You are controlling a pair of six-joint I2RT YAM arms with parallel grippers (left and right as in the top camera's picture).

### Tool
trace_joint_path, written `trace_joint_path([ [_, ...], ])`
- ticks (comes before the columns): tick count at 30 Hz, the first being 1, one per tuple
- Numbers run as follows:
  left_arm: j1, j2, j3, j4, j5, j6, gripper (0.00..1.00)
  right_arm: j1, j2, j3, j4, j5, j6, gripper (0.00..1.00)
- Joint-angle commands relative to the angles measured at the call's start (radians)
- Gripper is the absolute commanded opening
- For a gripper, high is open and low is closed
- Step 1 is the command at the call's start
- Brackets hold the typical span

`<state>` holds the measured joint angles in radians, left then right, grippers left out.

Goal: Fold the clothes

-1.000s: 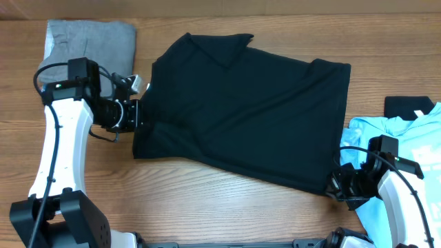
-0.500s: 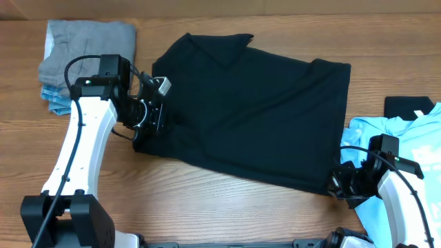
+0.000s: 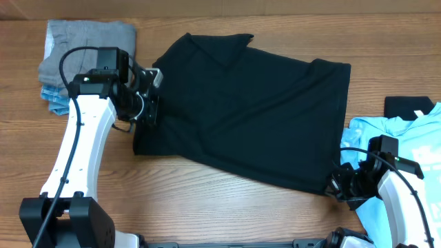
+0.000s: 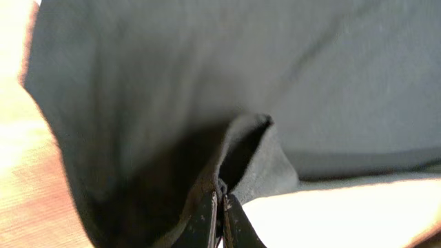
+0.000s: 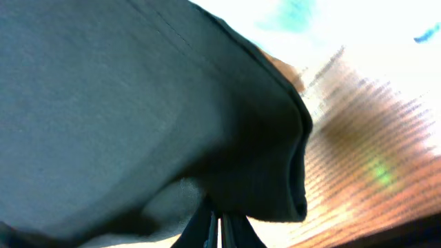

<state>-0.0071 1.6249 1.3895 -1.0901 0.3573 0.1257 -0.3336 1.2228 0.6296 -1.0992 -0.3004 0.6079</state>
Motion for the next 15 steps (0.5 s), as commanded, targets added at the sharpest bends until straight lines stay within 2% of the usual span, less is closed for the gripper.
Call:
trace_joint_path([
  [1, -0.008, -0.024, 0.049, 0.056, -0.051, -0.021, 0.04, -0.002, 0.007, 0.047, 0.056, -0.023, -0.005, 0.04],
  [8, -0.008, -0.023, 0.048, 0.174, -0.053, 0.006, 0.04, -0.002, 0.046, 0.047, 0.217, -0.11, 0.081, 0.04],
  [15, -0.008, -0.019, 0.048, 0.257, -0.054, 0.01, 0.04, -0.002, 0.1, 0.047, 0.377, -0.159, 0.105, 0.04],
])
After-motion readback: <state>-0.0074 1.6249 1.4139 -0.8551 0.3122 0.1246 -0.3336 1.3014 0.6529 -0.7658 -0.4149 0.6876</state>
